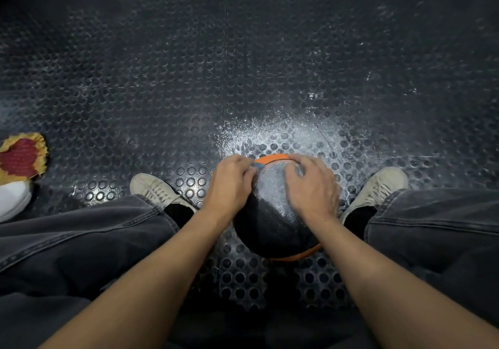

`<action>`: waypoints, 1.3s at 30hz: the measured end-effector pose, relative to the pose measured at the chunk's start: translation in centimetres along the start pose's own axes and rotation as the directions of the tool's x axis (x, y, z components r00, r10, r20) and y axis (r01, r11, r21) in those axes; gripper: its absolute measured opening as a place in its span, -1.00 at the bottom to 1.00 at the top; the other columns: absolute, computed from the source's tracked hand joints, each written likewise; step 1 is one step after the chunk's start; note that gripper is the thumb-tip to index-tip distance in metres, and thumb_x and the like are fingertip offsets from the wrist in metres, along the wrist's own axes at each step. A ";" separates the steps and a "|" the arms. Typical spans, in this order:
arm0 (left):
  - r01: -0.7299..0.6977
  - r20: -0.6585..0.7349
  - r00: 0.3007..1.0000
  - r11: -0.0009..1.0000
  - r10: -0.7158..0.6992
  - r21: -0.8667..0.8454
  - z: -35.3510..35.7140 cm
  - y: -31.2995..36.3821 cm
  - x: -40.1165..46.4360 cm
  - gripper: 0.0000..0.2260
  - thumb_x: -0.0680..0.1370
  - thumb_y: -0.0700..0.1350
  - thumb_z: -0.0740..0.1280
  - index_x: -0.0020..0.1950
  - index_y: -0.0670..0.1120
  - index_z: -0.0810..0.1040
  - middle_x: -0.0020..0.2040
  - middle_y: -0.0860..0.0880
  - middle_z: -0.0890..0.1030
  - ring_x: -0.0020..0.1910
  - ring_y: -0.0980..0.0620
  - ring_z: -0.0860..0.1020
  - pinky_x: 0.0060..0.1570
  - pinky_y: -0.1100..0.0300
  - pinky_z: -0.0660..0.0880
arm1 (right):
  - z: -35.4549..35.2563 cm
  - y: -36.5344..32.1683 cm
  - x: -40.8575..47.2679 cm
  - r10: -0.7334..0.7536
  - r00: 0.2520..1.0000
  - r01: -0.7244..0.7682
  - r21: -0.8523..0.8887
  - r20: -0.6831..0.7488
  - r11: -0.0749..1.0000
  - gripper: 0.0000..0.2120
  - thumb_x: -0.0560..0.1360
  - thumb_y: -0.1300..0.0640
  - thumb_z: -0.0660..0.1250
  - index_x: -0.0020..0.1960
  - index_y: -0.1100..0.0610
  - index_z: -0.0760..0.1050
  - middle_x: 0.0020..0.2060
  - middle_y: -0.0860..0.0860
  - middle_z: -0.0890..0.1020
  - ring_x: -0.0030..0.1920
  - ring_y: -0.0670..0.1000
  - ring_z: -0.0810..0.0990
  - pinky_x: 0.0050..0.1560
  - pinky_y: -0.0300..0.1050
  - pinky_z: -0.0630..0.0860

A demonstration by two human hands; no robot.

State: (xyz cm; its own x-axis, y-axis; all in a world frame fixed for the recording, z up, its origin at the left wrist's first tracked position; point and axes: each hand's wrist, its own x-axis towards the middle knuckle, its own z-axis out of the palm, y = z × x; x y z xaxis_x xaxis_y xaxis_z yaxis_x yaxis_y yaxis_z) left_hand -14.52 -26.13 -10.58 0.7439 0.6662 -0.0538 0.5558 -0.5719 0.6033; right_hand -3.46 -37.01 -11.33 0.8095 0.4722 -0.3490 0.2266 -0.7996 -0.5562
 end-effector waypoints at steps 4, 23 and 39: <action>-0.088 0.048 0.995 0.996 0.089 -0.028 -0.1 0.1 -2.7 -0.77 0.58 -0.18 0.27 0.20 -0.14 0.61 0.06 0.02 0.56 0.01 0.07 0.51 0.09 0.30 0.37 | -0.2 -0.1 0.2 0.058 0.998 -0.056 0.043 -0.033 0.997 -0.66 0.58 -0.14 0.15 0.31 -0.18 0.49 0.28 -0.09 0.51 0.27 0.03 0.45 0.38 0.12 0.26; 0.122 0.009 0.992 0.991 -0.123 0.045 0.7 0.7 -0.1 -0.79 0.61 -0.14 0.25 0.16 -0.10 0.62 0.03 -0.03 0.53 0.02 0.00 0.49 -0.06 0.27 0.25 | -0.1 -0.3 0.4 0.124 0.991 -0.121 0.064 -0.049 0.991 -0.68 0.60 -0.11 0.13 0.29 -0.17 0.50 0.31 -0.08 0.49 0.29 0.05 0.41 0.36 0.09 0.21; -0.208 0.102 0.972 0.978 0.210 -0.029 0.2 1.9 -3.5 -0.82 0.57 -0.18 0.30 0.12 -0.07 0.64 0.02 0.04 0.54 -0.01 0.06 0.50 0.03 0.15 0.45 | -0.8 1.2 2.4 0.203 0.978 -0.191 0.179 -0.048 0.965 -0.83 0.60 -0.09 0.13 -0.02 -0.17 0.49 0.04 -0.08 0.60 0.11 0.06 0.51 0.26 0.06 0.31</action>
State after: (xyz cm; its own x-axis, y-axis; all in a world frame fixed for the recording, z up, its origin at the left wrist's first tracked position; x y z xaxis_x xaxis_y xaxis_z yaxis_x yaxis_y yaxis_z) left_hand -15.98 -29.64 -9.42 0.8778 0.4790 -0.0073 0.3784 -0.6838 0.6239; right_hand -0.80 -37.18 -12.22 0.8635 0.2819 -0.4181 -0.0334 -0.7953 -0.6052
